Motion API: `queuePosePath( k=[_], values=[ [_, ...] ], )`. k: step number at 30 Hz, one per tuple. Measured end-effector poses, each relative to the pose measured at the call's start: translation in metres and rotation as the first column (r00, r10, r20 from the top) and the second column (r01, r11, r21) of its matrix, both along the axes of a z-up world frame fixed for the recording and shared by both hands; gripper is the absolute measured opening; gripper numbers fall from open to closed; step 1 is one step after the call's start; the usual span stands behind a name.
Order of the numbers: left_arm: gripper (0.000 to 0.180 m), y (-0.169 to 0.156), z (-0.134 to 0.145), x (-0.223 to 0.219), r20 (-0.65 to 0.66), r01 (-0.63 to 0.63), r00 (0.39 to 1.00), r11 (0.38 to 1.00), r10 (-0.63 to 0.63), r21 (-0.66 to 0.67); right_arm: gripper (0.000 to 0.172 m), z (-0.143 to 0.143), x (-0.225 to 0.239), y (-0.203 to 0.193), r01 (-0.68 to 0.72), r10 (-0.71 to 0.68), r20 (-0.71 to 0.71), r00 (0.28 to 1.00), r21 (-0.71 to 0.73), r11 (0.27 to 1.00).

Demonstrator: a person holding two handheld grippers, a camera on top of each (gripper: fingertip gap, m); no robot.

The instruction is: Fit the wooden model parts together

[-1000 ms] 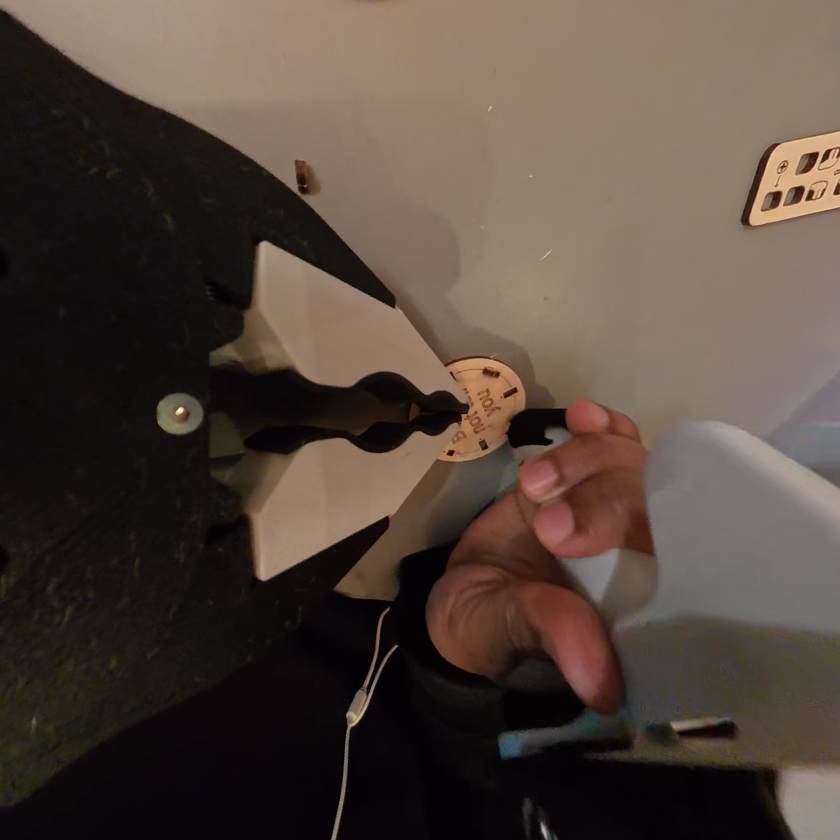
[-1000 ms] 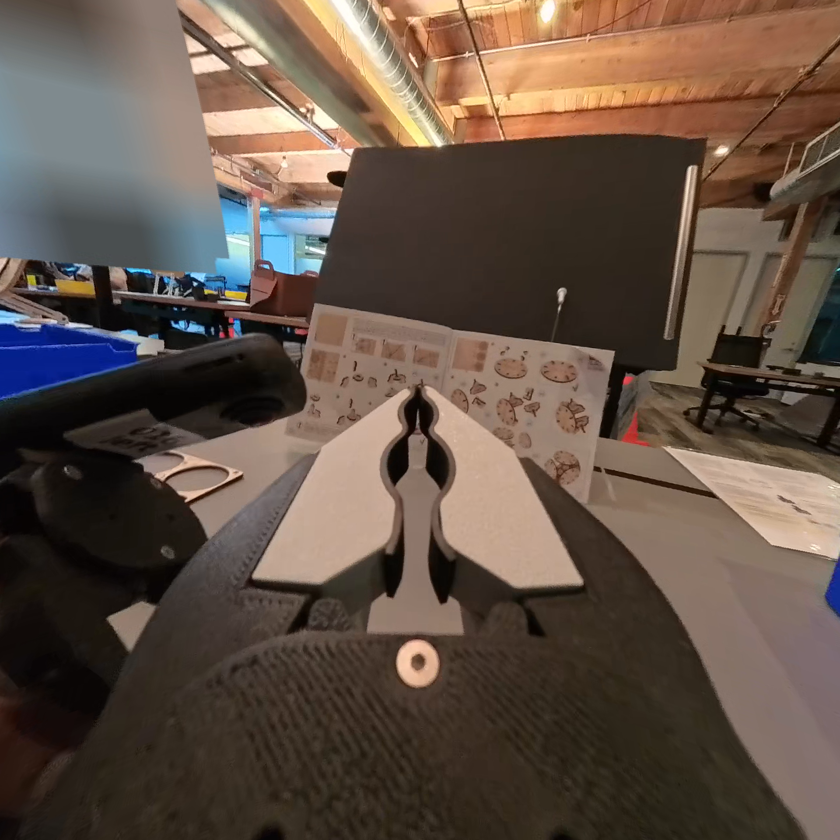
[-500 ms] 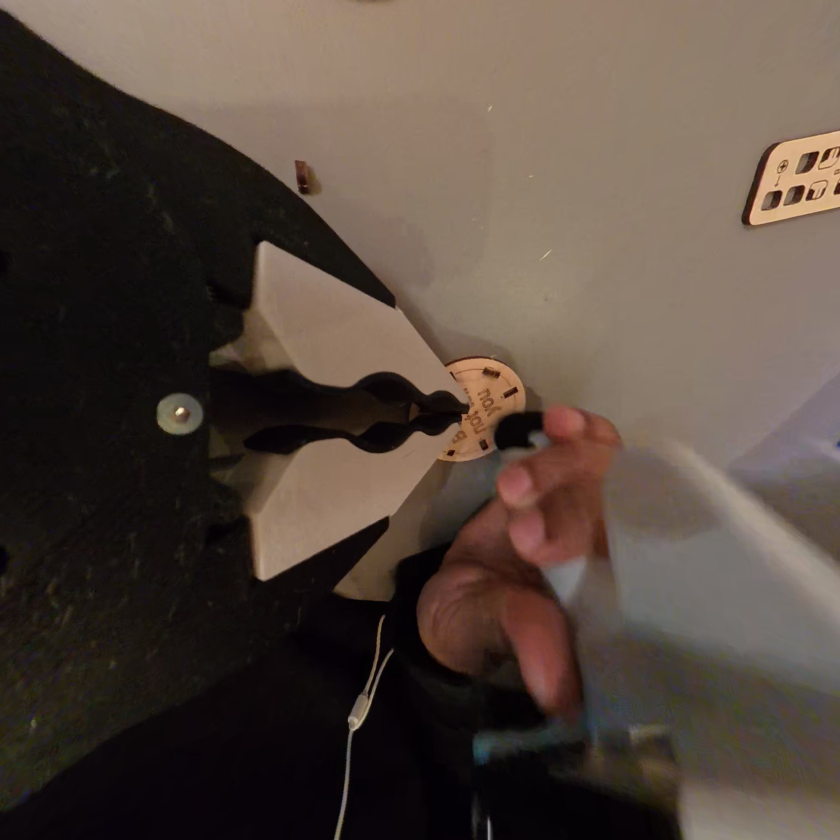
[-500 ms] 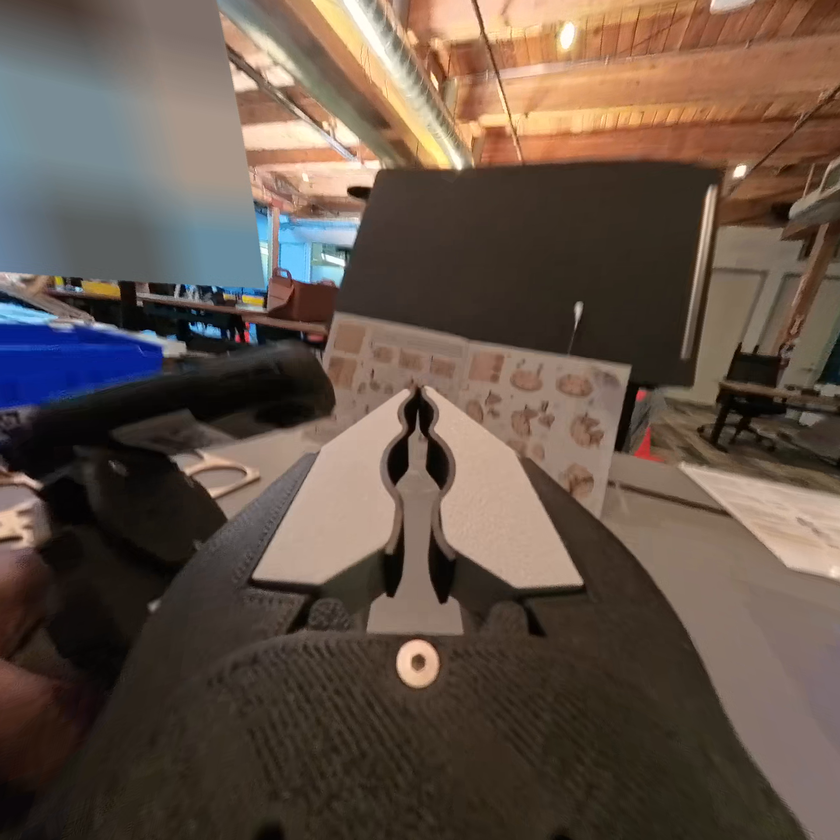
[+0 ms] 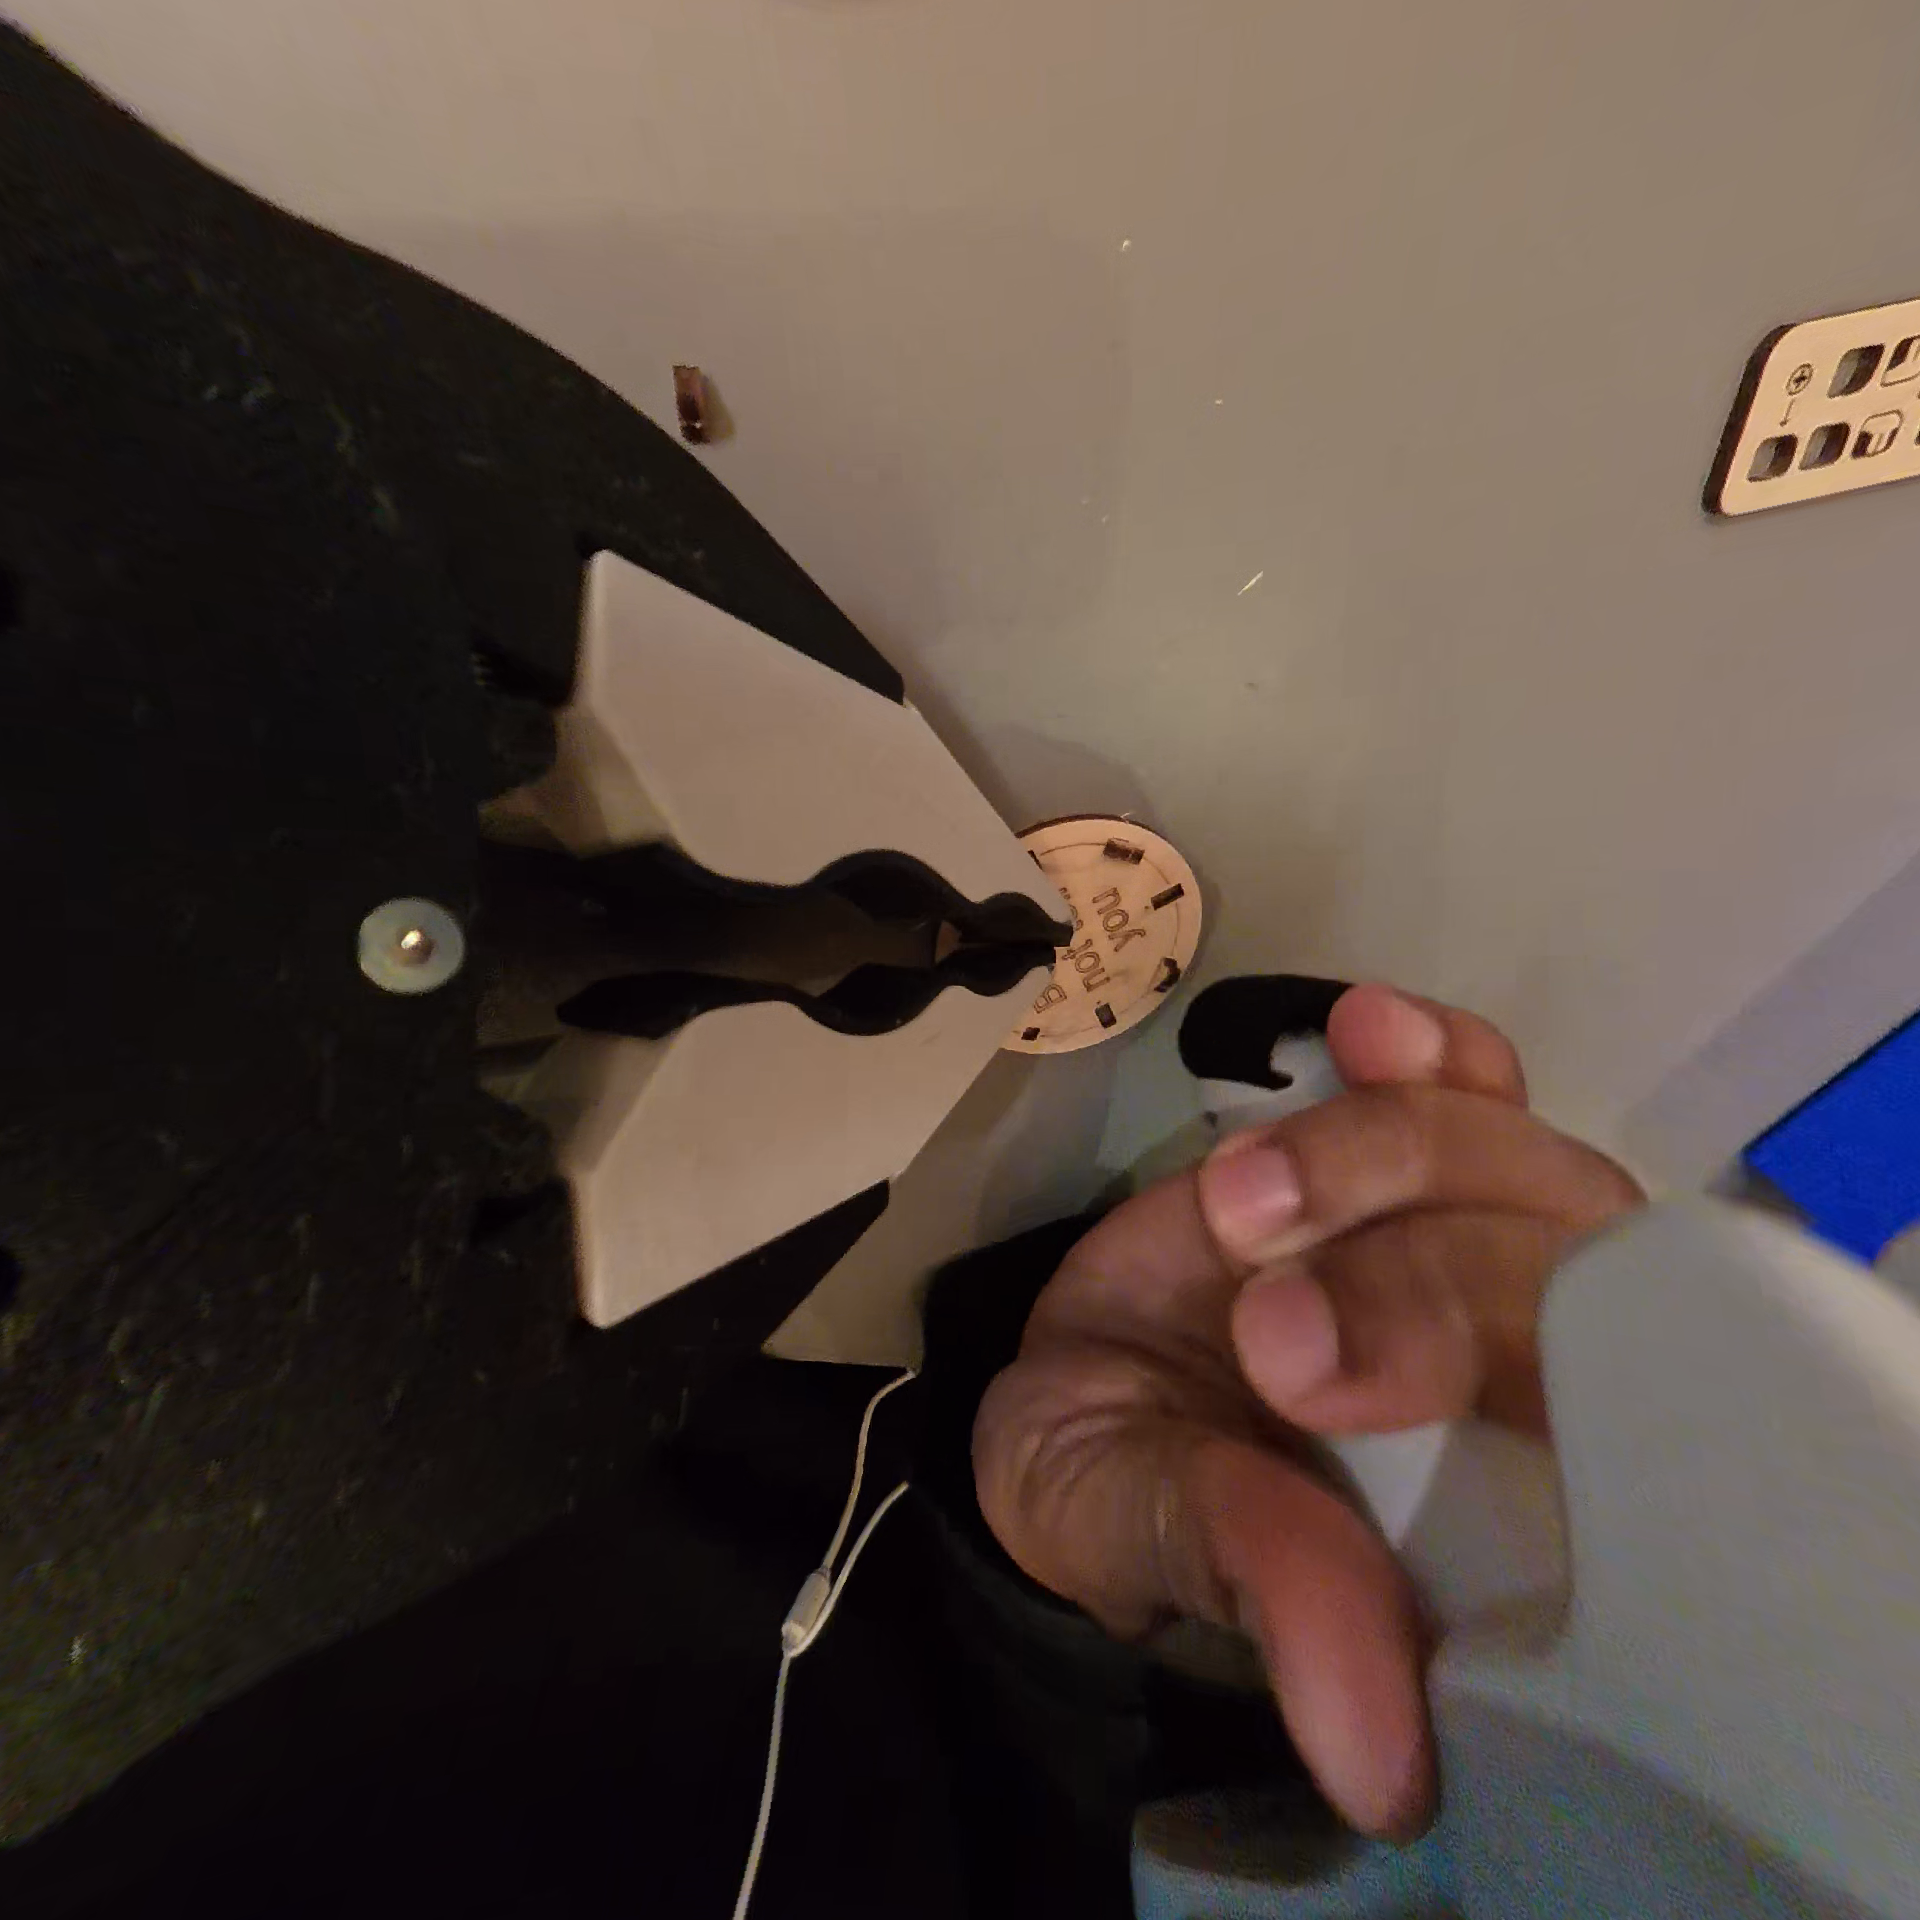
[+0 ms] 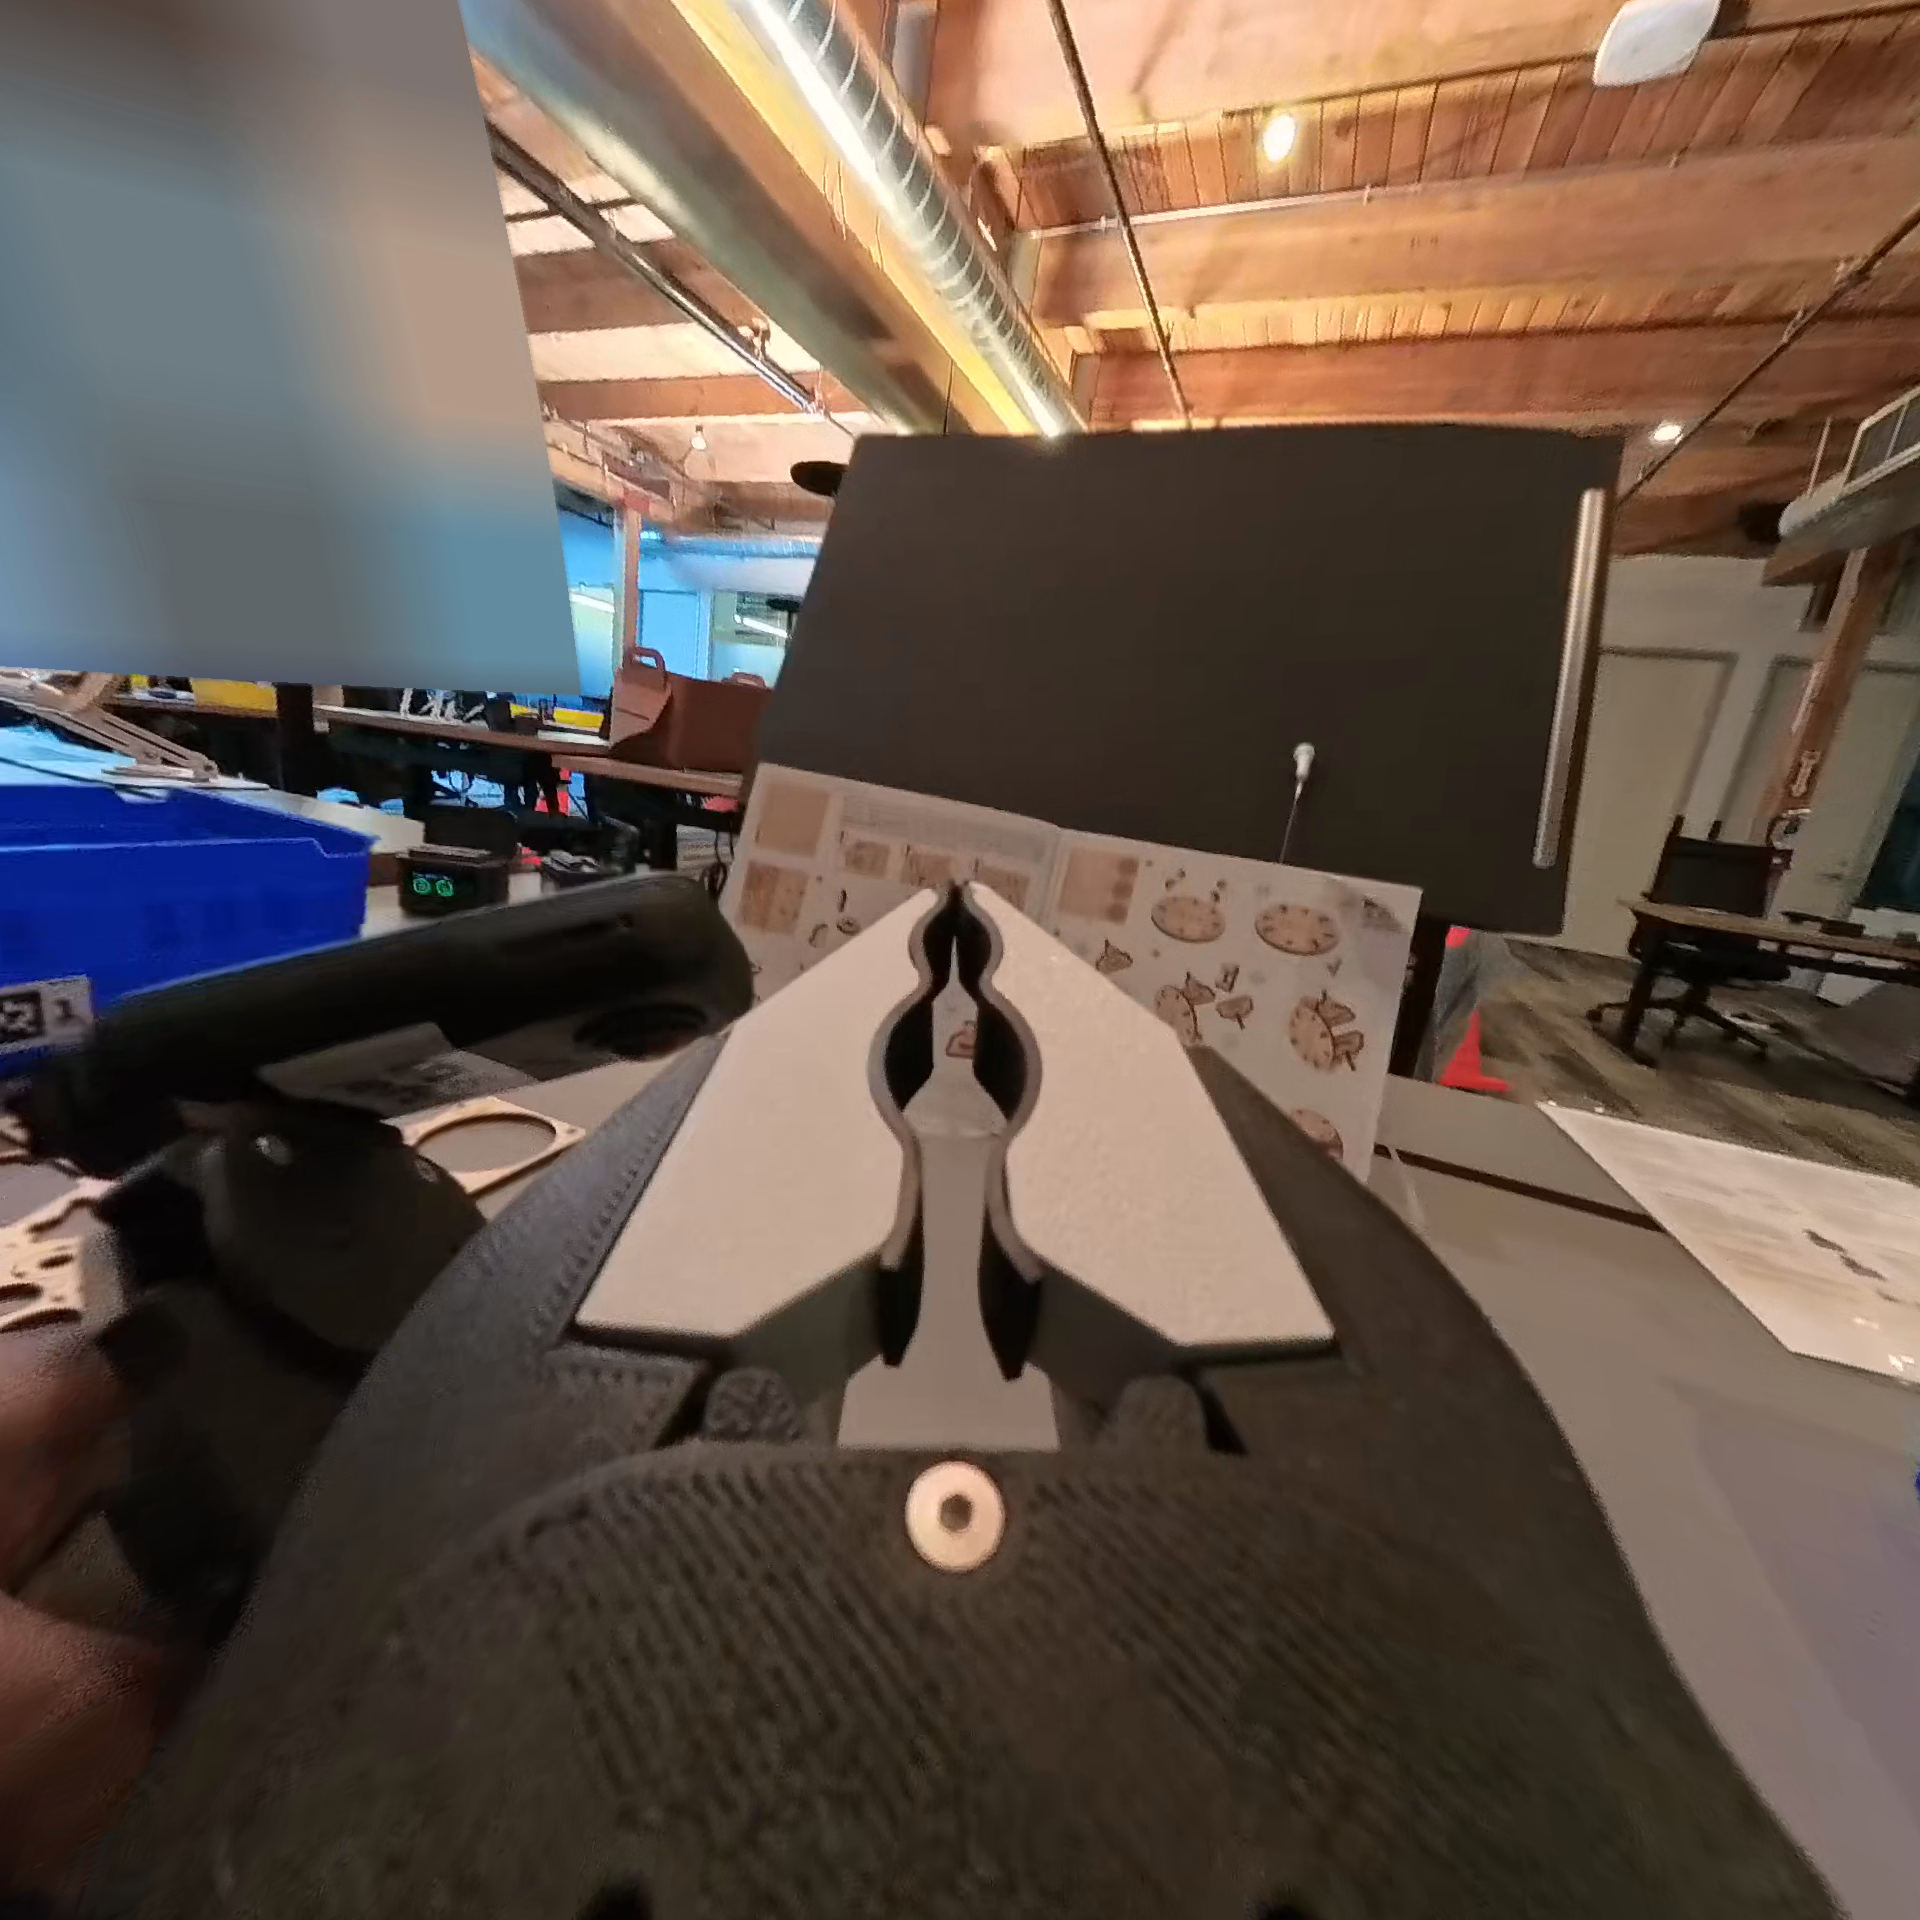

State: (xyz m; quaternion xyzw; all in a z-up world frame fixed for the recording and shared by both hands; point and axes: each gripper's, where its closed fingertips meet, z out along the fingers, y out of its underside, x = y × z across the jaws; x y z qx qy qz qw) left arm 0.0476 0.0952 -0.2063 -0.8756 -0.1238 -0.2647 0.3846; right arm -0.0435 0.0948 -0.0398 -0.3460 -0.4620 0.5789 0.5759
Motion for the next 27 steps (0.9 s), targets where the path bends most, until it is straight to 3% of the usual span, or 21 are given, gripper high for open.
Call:
queuePosePath(
  k=[4,10,13,18,22,27],
  values=[
    [0.0,0.0,0.0,0.0,-0.019,0.0,1.0,1.0,0.0,-0.001,0.0,-0.023,-0.008,-0.002,-0.01,0.01,0.064,0.998,-0.005,1.0],
    [0.0,0.0,0.0,0.0,-0.001,0.0,1.0,1.0,0.0,0.0,0.0,0.0,0.002,-0.001,-0.009,0.009,-0.002,1.0,0.001,1.0],
    [0.0,0.0,0.0,0.0,-0.016,0.0,1.0,1.0,0.0,0.0,0.0,-0.024,-0.006,-0.006,-0.024,0.023,0.062,0.998,0.016,1.0],
    [0.0,0.0,0.0,0.0,0.016,0.0,1.0,1.0,0.0,0.0,0.0,0.002,0.002,-0.007,-0.023,0.023,-0.017,1.0,0.02,1.0],
    [0.0,0.0,0.0,0.0,-0.007,0.001,1.0,1.0,-0.001,0.0,0.0,-0.024,-0.006,-0.01,-0.026,0.025,0.056,0.998,0.033,0.999],
    [0.0,0.0,0.0,0.0,0.013,0.001,1.0,1.0,-0.001,0.0,0.0,0.001,0.0,0.004,0.012,-0.012,-0.005,1.0,-0.007,1.0]
  ],
)
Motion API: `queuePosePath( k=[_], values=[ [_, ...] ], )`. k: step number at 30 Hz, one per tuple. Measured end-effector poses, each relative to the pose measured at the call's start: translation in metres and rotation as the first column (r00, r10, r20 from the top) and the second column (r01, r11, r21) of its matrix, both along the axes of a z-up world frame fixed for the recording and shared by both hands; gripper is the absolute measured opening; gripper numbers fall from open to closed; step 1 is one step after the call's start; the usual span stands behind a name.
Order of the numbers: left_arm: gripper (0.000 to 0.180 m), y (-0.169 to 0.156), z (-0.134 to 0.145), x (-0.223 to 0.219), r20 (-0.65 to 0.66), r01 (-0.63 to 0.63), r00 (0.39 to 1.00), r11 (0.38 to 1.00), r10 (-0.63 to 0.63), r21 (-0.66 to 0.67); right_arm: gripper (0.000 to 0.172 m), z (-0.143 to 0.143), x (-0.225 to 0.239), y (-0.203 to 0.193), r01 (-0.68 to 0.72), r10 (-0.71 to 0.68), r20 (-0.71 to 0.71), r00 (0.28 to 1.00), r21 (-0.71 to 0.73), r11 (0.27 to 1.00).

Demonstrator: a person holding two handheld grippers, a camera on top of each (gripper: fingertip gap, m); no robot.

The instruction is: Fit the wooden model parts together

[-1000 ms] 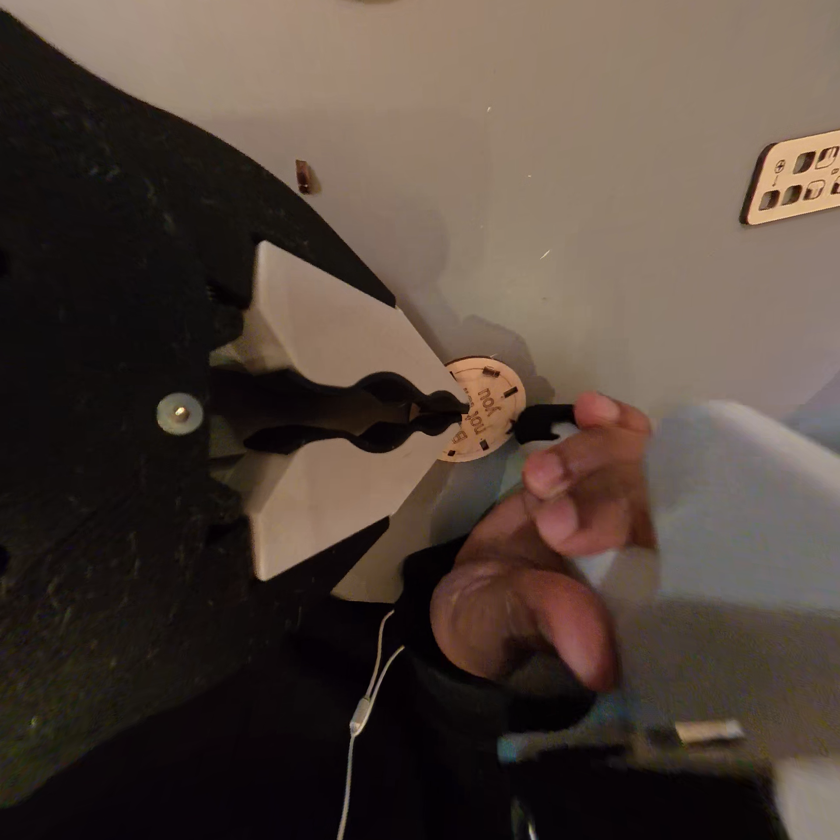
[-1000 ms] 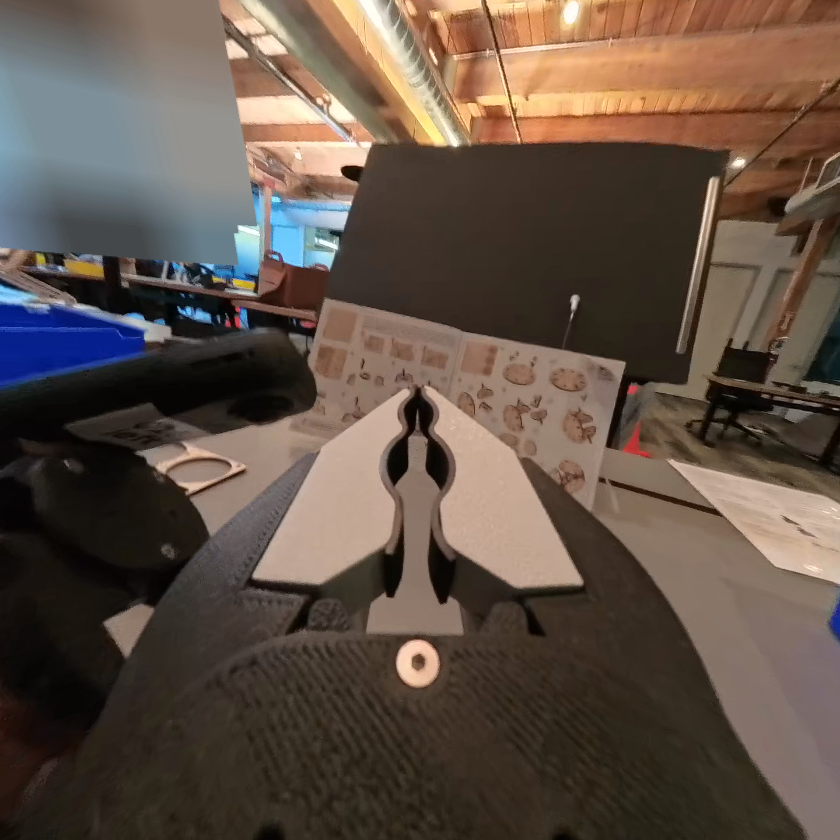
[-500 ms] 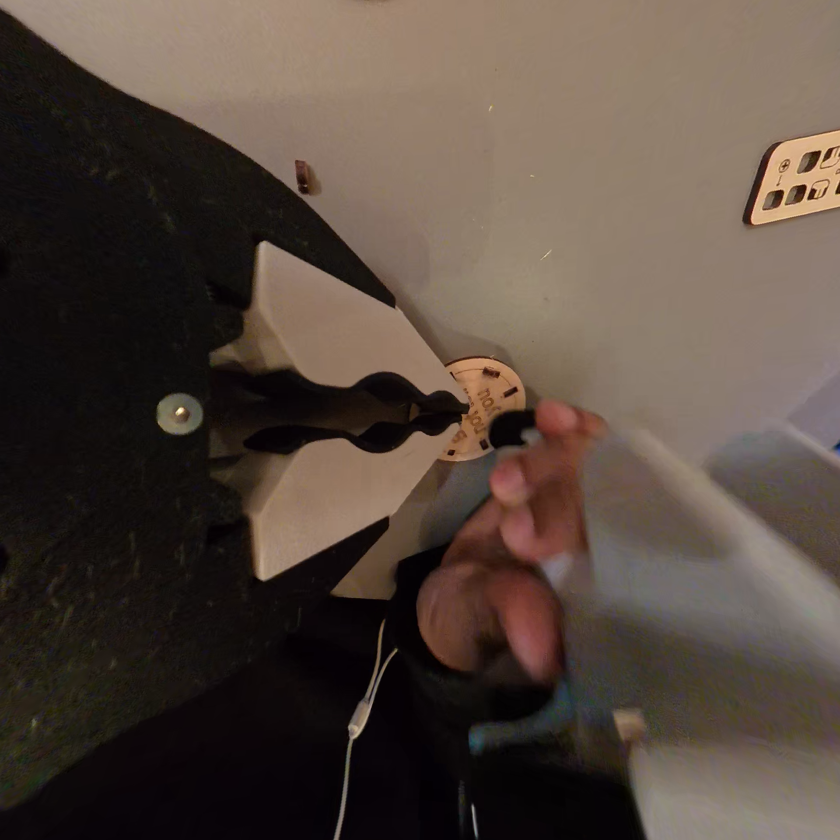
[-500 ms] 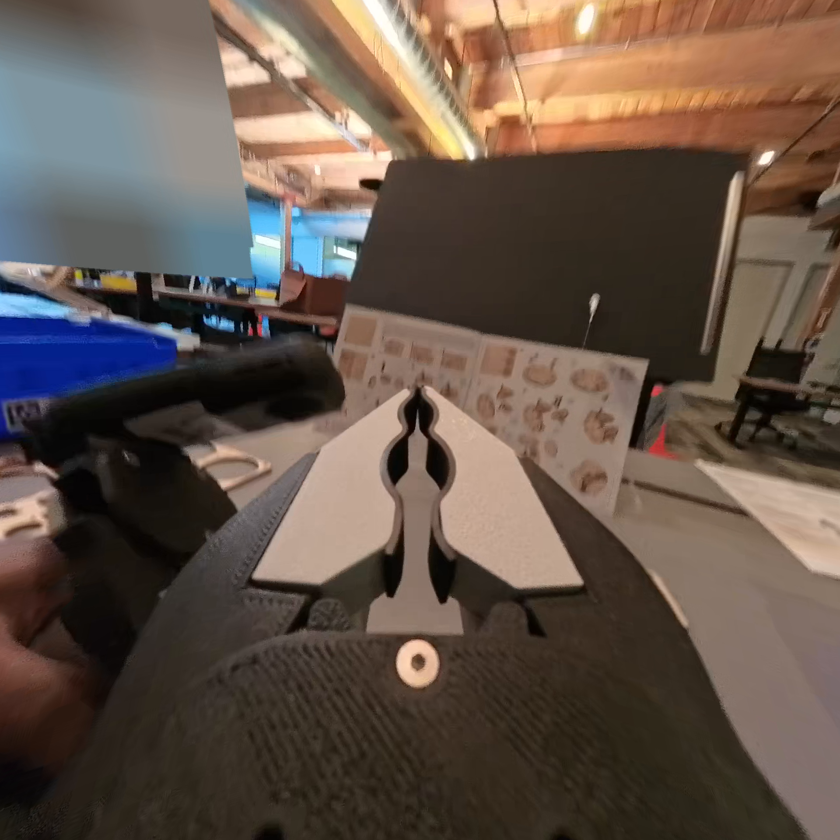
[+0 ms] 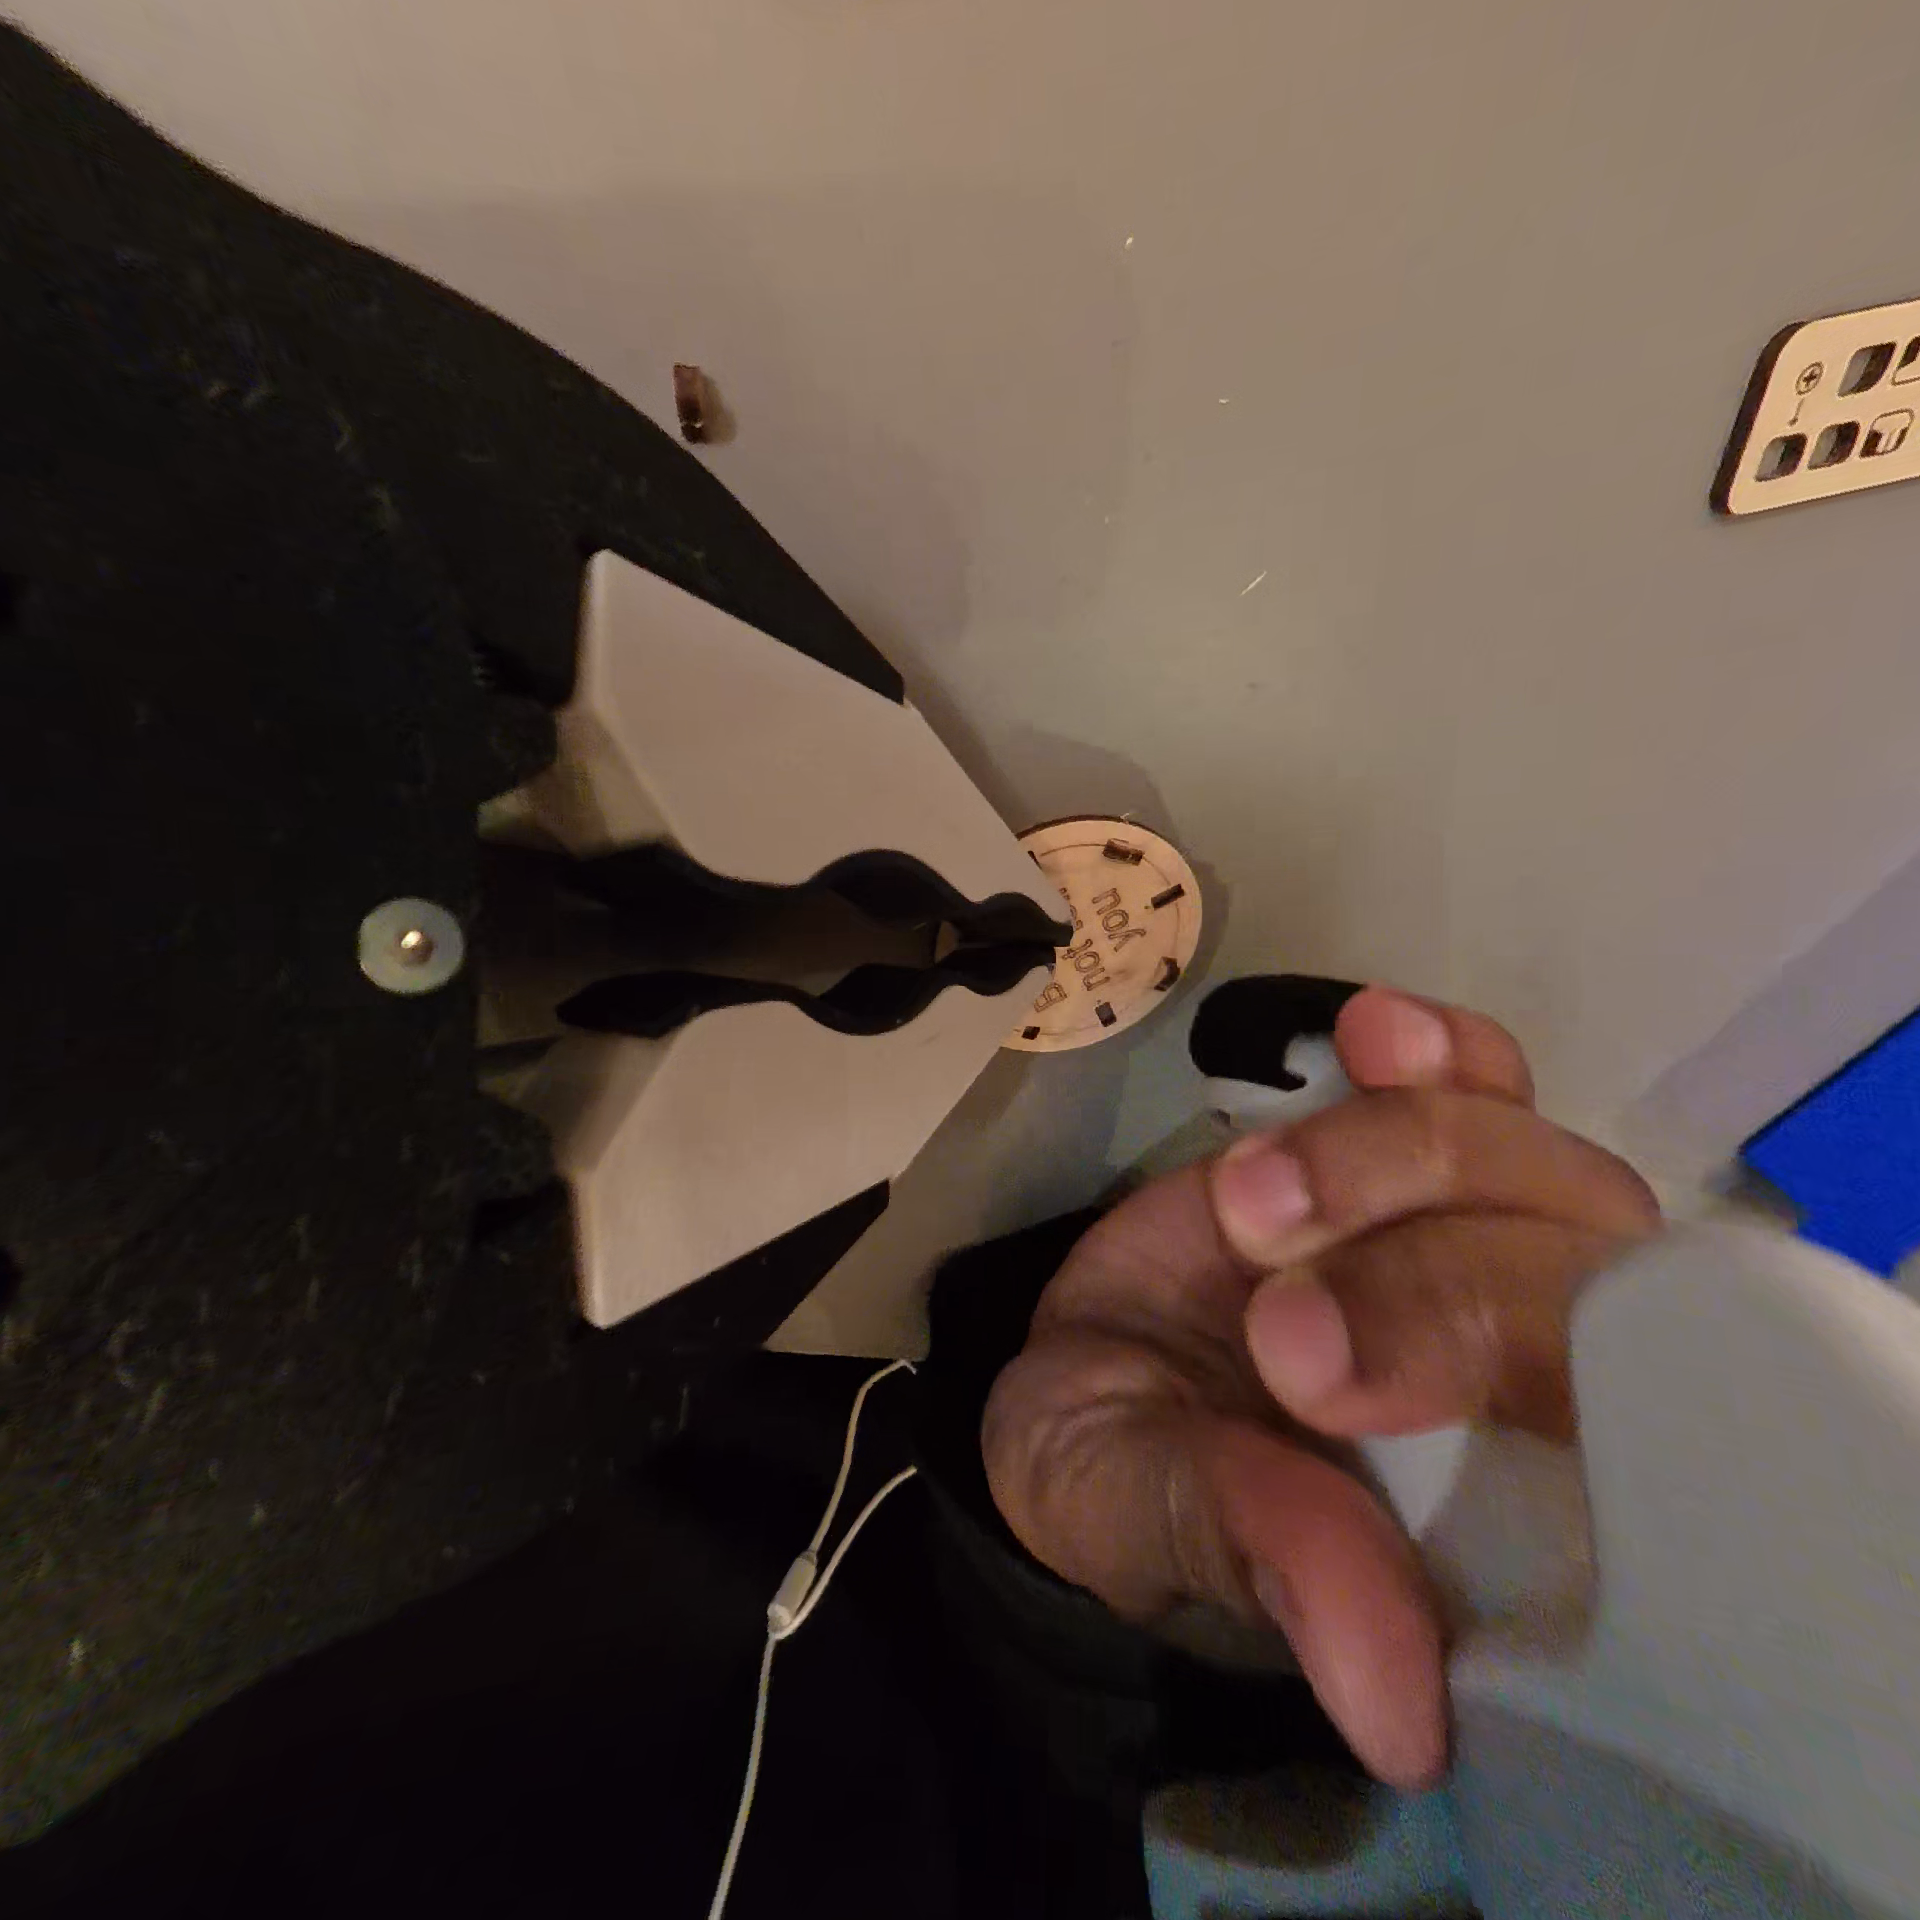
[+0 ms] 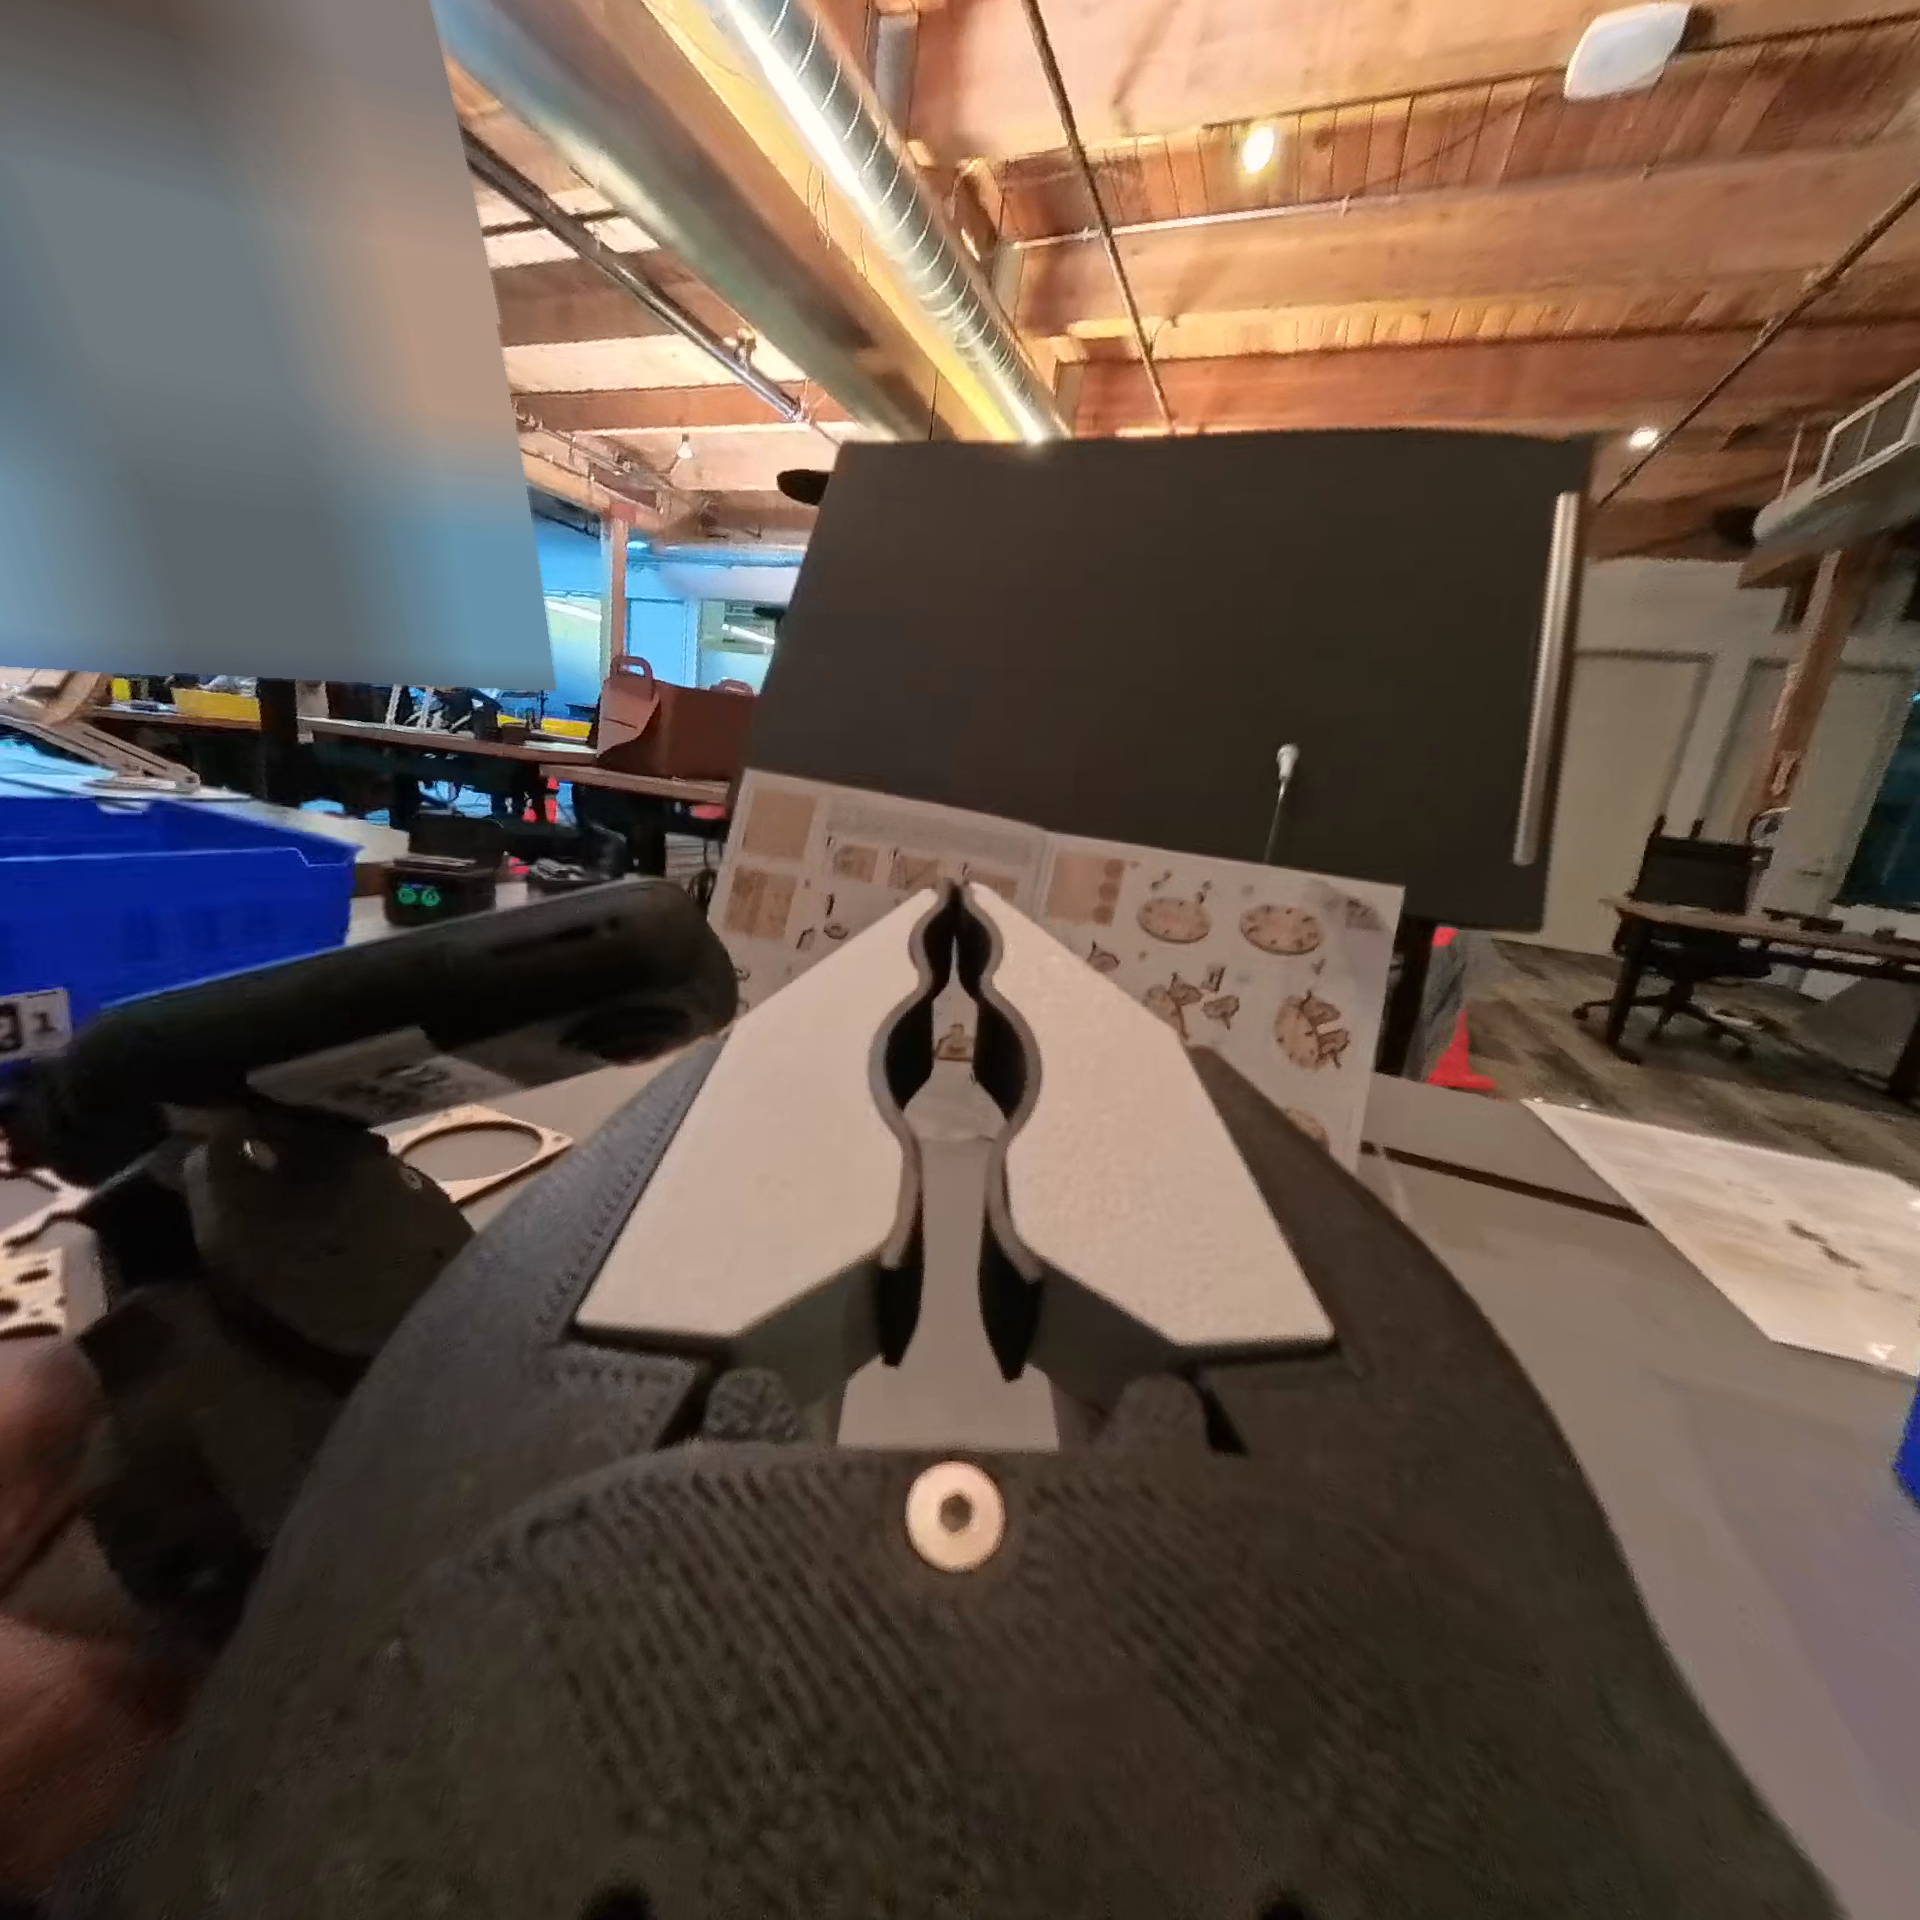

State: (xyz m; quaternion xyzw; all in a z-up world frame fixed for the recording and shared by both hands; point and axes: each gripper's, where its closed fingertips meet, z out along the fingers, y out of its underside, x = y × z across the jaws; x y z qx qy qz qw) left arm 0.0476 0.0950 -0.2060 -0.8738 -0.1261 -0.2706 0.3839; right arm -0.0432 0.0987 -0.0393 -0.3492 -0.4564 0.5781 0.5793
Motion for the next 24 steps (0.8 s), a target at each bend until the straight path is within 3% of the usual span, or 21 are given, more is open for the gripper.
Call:
queuePosePath(
  k=[3,7,12,19,22,24],
  values=[
    [0.0,0.0,0.0,0.0,-0.016,0.0,1.0,1.0,0.0,0.0,0.0,-0.024,-0.007,-0.006,-0.031,0.031,0.076,0.997,-0.002,1.0],
    [0.0,0.0,0.0,0.0,0.001,0.0,1.0,1.0,0.0,0.0,0.0,-0.009,-0.006,0.005,-0.025,0.027,0.034,0.999,-0.055,0.998],
    [0.0,0.0,0.0,0.0,-0.001,0.0,1.0,1.0,0.0,0.0,0.0,0.003,0.004,-0.003,-0.029,0.029,0.012,0.999,-0.003,1.0],
    [0.0,0.0,0.0,0.0,-0.02,0.0,1.0,1.0,0.0,0.001,0.006,-0.018,0.001,0.053,0.03,0.009,0.263,0.965,-0.143,0.989],
    [0.0,0.0,0.0,0.0,-0.02,0.0,1.0,1.0,0.0,0.001,0.035,-0.041,0.013,0.052,-0.116,0.137,0.385,0.912,-0.079,0.99],
    [0.0,0.0,0.0,0.0,-0.016,0.0,1.0,1.0,0.0,0.001,0.045,-0.065,0.033,0.032,-0.336,0.312,0.505,0.805,-0.045,0.941]
  ],
)
